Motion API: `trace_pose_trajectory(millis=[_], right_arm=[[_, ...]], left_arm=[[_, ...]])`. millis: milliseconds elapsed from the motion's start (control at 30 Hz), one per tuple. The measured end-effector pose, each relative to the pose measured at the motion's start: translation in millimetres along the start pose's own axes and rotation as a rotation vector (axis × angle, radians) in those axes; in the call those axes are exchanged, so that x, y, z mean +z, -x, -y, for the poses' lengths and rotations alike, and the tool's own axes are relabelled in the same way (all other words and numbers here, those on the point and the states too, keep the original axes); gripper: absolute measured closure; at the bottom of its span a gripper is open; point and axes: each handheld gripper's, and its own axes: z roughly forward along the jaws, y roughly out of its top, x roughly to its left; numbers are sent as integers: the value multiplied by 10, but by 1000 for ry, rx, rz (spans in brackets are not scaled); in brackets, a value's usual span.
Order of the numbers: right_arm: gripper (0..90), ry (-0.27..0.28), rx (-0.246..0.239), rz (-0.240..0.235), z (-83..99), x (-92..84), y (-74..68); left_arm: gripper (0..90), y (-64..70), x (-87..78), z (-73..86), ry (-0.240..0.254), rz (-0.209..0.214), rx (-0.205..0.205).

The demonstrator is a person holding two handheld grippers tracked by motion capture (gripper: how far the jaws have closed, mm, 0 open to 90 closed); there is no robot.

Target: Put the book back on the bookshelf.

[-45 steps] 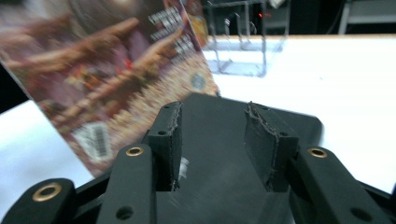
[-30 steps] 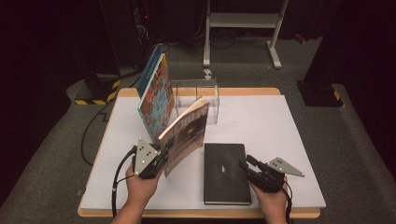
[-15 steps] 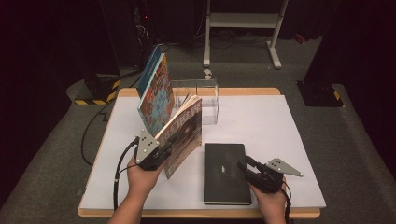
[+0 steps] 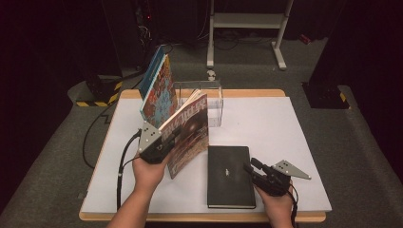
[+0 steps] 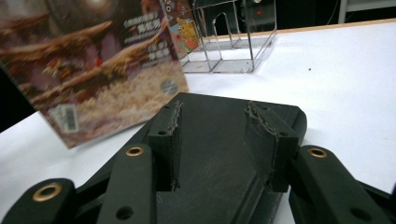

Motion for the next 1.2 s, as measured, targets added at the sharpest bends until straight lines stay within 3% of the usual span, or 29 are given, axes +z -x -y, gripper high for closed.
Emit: trace_pose_trajectory(millis=[233,467,567,933,1200], right_arm=[[561,5,3,-6,-9,-8,9],[563,14,11,-12,-19,-27,16],[563,16,10,-14,-20,-31,22],[565,21,21,-18,-28,-35,30],[566,25,27,-20,-25,-48,48]], left_arm=[[837,-87,244,-155,13,-102,-13],[837,-119,454,-241,5,-195,1],[836,-128,541,-275,-5,-231,25],[836,-215,997,-374,13,-303,35],[836,-358,1312,-318,11,-353,11]])
